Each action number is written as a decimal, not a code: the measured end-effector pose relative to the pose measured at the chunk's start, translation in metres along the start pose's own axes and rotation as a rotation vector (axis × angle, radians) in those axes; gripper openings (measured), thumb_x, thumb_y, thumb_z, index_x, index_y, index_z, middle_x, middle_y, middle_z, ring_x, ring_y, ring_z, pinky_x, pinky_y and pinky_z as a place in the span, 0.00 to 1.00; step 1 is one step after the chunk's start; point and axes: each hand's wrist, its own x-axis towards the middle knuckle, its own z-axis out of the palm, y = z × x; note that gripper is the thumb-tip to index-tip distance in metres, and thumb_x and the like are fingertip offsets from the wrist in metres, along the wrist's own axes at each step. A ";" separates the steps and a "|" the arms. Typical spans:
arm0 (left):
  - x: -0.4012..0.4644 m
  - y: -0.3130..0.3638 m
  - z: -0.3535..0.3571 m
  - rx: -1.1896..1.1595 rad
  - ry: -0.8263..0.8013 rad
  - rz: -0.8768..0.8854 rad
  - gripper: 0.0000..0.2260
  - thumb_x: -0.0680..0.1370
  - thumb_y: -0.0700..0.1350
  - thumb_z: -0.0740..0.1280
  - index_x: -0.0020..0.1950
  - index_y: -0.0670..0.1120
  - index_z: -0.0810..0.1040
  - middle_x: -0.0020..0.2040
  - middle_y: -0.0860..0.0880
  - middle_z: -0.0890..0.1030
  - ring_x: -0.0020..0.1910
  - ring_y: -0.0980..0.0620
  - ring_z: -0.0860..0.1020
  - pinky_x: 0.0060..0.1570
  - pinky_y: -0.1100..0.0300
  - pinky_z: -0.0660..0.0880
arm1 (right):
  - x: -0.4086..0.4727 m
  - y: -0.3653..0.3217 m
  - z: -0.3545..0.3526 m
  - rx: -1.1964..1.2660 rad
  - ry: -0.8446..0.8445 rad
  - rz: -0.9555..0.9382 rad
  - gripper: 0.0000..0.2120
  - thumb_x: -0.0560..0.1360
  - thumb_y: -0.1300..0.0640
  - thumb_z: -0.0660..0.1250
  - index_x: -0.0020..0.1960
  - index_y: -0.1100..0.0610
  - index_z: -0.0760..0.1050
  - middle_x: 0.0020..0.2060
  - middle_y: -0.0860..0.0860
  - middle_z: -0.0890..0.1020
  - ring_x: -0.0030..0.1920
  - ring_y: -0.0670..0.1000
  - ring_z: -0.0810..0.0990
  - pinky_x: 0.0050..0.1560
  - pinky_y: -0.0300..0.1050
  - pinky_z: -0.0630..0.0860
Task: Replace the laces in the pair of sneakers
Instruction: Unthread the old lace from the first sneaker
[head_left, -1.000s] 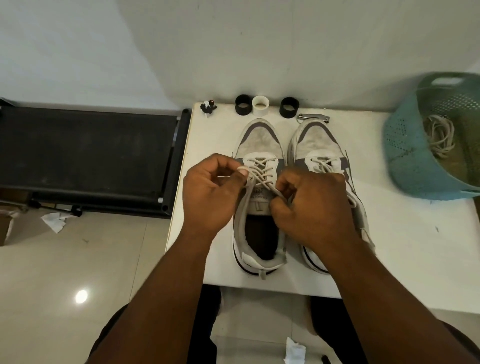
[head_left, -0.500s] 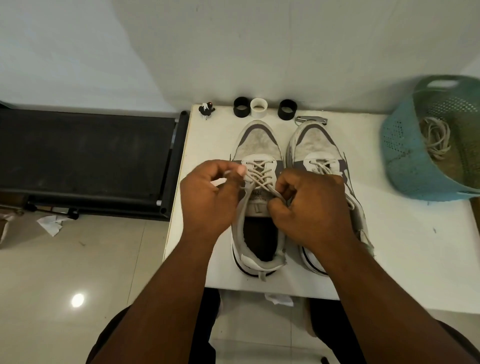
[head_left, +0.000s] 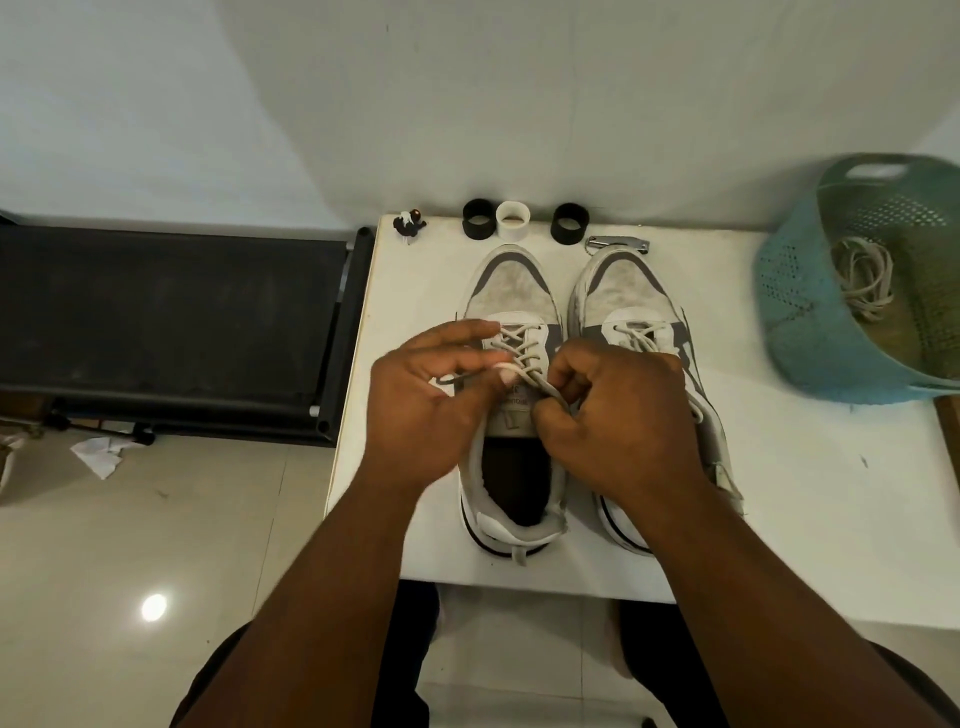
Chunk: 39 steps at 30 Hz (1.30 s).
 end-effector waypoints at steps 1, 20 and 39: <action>0.002 0.006 -0.002 -0.200 0.076 -0.154 0.06 0.72 0.42 0.78 0.49 0.47 0.88 0.56 0.51 0.87 0.59 0.54 0.83 0.63 0.50 0.80 | 0.000 0.001 0.001 -0.002 0.006 -0.003 0.06 0.68 0.47 0.67 0.40 0.48 0.76 0.30 0.43 0.78 0.33 0.45 0.78 0.56 0.56 0.75; -0.009 -0.002 0.004 0.181 0.020 0.022 0.06 0.70 0.44 0.76 0.40 0.49 0.80 0.33 0.57 0.79 0.32 0.56 0.78 0.33 0.69 0.73 | 0.004 0.010 0.018 -0.069 0.155 -0.148 0.06 0.76 0.47 0.68 0.50 0.45 0.82 0.46 0.44 0.80 0.49 0.47 0.77 0.56 0.54 0.71; -0.009 -0.002 0.005 0.148 0.054 0.025 0.12 0.70 0.38 0.79 0.40 0.51 0.80 0.34 0.55 0.81 0.32 0.52 0.79 0.33 0.65 0.77 | 0.005 0.008 0.004 0.209 0.223 -0.076 0.23 0.71 0.56 0.71 0.66 0.49 0.78 0.61 0.46 0.80 0.61 0.45 0.76 0.62 0.38 0.71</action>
